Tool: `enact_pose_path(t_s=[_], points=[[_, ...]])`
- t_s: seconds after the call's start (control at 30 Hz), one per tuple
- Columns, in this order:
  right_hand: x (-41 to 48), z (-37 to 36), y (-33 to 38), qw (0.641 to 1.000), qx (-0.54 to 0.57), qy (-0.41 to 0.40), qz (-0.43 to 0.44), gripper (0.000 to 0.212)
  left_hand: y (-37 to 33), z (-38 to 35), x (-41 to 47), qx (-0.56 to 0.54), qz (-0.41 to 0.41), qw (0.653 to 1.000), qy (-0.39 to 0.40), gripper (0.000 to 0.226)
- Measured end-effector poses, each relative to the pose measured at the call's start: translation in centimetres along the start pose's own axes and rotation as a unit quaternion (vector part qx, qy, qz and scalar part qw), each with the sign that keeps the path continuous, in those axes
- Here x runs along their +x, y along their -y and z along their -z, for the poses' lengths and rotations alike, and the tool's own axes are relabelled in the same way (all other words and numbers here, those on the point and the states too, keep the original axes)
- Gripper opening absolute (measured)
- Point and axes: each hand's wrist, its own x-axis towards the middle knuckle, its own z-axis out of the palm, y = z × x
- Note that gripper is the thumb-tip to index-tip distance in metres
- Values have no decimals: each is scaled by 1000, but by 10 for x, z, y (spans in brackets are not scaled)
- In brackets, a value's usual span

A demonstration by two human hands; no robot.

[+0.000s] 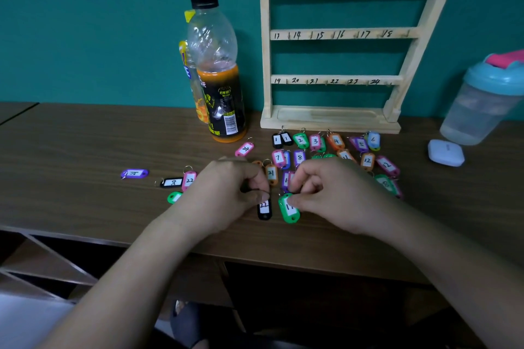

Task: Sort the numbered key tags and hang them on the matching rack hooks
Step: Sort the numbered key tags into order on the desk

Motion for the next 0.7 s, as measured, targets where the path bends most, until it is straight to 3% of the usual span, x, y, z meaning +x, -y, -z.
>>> enact_pose_path(t_s=[0.2,0.33,0.7], points=[[-2,-3,1,1000,-9,-18,11,12,7,9,-1,-14,19,1000,17,9],[-1,1,1,998,-1,-60,21,8,16,17,0,-17,48,998,-34,2],[8,-9,10,993,-5,-102,59,8,53,50,-1,-41,145,984,-91,21]])
